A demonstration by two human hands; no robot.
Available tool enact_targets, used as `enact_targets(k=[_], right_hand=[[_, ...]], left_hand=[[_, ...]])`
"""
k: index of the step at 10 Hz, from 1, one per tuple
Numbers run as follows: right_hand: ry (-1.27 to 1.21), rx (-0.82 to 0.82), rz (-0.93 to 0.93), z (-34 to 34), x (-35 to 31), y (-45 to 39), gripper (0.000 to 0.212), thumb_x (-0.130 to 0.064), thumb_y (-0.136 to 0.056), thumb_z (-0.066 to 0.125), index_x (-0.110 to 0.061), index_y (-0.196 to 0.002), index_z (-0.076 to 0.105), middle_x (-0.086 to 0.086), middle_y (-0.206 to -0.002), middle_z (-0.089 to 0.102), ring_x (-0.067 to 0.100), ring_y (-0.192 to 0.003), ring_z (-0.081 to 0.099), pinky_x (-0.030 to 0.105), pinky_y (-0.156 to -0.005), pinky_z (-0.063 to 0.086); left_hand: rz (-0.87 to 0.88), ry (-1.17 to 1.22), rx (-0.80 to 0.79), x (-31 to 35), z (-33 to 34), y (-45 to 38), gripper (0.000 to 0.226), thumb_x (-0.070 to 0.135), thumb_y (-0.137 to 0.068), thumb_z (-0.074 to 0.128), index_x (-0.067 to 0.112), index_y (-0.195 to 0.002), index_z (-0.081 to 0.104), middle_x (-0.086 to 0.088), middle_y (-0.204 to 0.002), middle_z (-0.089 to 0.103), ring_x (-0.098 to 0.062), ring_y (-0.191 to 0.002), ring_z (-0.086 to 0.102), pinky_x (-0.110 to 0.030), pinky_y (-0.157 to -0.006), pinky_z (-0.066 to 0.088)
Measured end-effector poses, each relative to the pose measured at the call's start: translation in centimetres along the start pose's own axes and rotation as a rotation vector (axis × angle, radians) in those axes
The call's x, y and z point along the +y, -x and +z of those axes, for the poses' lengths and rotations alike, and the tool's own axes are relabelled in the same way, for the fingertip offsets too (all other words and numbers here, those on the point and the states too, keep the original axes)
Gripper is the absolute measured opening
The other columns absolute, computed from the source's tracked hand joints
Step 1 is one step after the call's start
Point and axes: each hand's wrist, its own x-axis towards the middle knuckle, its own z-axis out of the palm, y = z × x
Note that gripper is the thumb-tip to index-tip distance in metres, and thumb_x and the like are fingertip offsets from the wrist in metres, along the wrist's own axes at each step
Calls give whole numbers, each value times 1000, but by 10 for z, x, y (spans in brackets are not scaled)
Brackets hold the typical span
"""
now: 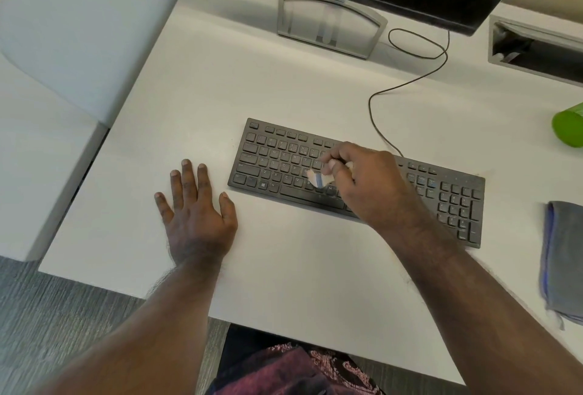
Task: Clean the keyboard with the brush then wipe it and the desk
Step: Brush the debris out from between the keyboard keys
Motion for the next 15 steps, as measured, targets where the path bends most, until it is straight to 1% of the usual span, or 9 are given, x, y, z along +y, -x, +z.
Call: enact_targets(k=[2, 5, 7, 8, 9, 11, 13, 14, 15], right_hand=[[-61, 62, -16, -5, 7, 6, 14, -31, -99, 50, -36, -101, 63, -16, -86, 71, -2, -50, 52, 23, -49, 41], [5, 130, 109, -21, 37, 24, 17, -25, -99, 51, -34, -102, 65, -18, -85, 71, -11, -57, 56, 13, -47, 37], [-49, 106, -25, -9, 27, 39, 14, -30, -98, 54, -34, -106, 65, -15, -93, 72, -1, -61, 58, 27, -59, 53], [-4, 108, -12, -6, 32, 43, 14, -28, -98, 53, -33, -104, 66, -15, -92, 72, -1, -65, 61, 26, -60, 53], [-9, 181, 97, -15, 45, 43, 16, -24, -99, 53, -30, -104, 67, -13, -87, 72, -7, -49, 54, 8, -42, 37], [-124, 290, 16, -15, 41, 45, 14, -26, -99, 54, -30, -105, 66, -16, -95, 72, 6, -81, 69, 30, -70, 56], [-86, 177, -15, 1, 40, 47, 16, -24, -99, 53, -30, -105, 66, -16, -95, 71, 1, -80, 64, 34, -70, 55], [-93, 175, 32, -7, 42, 44, 14, -27, -99, 54, -35, -102, 65, -19, -88, 71, -3, -62, 61, 30, -58, 53], [-127, 282, 37, -15, 43, 40, 14, -25, -100, 52, -30, -103, 65, -14, -89, 71, 10, -69, 66, 37, -62, 56]], left_hand=[[-4, -6, -13, -1, -1, 0, 74, 46, -95, 26, 18, -164, 16, -1, -172, 2, -23, -158, 1, -52, -127, -2], [-10, -9, -24, 0, -2, 0, 75, 46, -94, 24, 19, -164, 14, -1, -172, 0, -22, -158, 0, -51, -127, -4], [-5, -8, -17, -1, -2, 0, 74, 45, -95, 24, 18, -164, 16, -2, -172, 2, -23, -158, 0, -52, -127, -3], [-6, -11, -15, 0, -2, 0, 74, 45, -95, 24, 18, -164, 15, -2, -172, 1, -22, -158, 0, -51, -127, -4], [-5, -9, -12, 0, -1, 0, 74, 45, -95, 24, 18, -164, 16, -2, -172, 2, -23, -158, 1, -52, -127, -3], [-5, -6, -4, -1, 0, 0, 73, 45, -96, 26, 18, -163, 18, -3, -172, 5, -24, -158, 2, -52, -127, -2], [0, -11, -2, -2, 1, 1, 70, 42, -99, 31, 18, -163, 17, -3, -172, 4, -24, -158, 2, -54, -126, -1], [0, -7, 0, -2, 2, 0, 72, 43, -97, 28, 18, -163, 18, -3, -172, 5, -24, -158, 3, -53, -126, -2], [-3, -5, -3, -1, 1, 0, 73, 44, -96, 26, 18, -163, 18, -3, -172, 4, -24, -158, 3, -53, -127, -2]])
